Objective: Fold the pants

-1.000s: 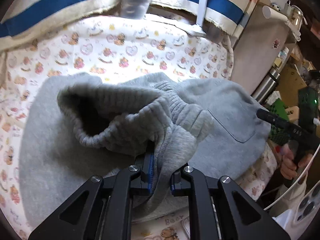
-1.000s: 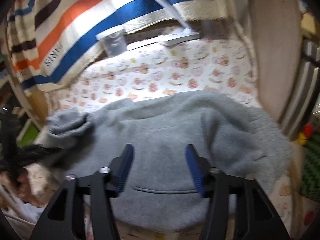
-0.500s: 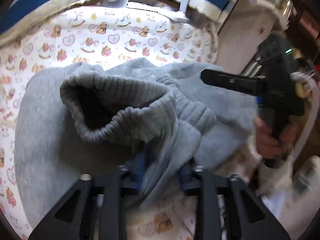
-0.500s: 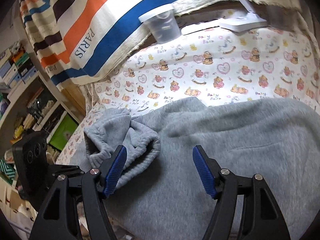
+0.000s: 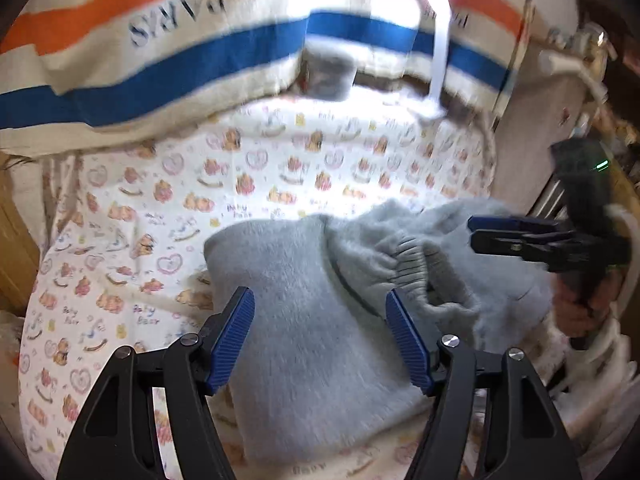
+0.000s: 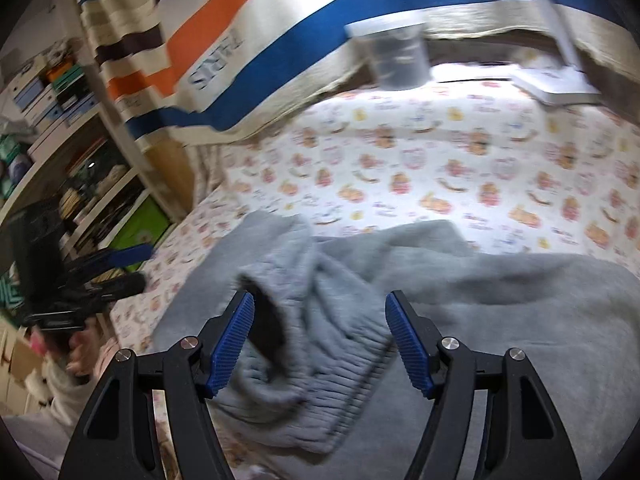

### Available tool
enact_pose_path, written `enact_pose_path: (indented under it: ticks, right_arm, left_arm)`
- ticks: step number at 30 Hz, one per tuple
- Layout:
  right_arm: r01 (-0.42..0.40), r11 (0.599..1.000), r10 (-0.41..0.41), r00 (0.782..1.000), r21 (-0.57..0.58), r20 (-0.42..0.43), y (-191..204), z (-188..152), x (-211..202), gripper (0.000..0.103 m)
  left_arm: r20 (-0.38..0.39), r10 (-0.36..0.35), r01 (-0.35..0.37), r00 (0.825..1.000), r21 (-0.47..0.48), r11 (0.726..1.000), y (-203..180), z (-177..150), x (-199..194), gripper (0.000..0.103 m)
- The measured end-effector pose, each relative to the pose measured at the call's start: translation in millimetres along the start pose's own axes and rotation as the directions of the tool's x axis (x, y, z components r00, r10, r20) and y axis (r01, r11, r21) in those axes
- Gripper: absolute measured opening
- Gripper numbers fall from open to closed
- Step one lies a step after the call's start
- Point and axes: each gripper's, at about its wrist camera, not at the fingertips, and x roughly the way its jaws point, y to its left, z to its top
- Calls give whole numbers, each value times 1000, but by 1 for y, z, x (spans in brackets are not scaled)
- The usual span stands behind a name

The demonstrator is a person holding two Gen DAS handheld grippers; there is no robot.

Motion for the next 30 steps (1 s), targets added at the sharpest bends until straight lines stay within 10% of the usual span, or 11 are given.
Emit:
enact_pose_path:
  ticks: [5,10,16,21,27,30]
  right_arm:
    - [-58,998,56,993,-20,-109,10,2,30,67]
    - [-43,999,45,982,14,-181,4,-3,56,10]
    - [-19,995,24,999,98,-46,-29,-14,0,10]
    - [58,990,-37,986,128,-164,-48,-30,31,11]
    - [119,990,-114,991,70,-65,-39,-34,7,46]
    - [106,992,-110,993,73,46,-32,-25,-28,47]
  left_arm:
    - [-72,-85,84,994,-11,996,-9,6,44,65]
    - [-66,-122,121,990,-22,992,-16,10,50,63]
    - [-35,-90,91,995,22,996,-19,12,32,65]
    - [-152,-91,95,984,19,995,-19,-1,60,65]
    - [-209,-193,214,959,82,973,-50,-37,60,64]
    - [-206,-208,231,956,98,968,-58,-42,59,59]
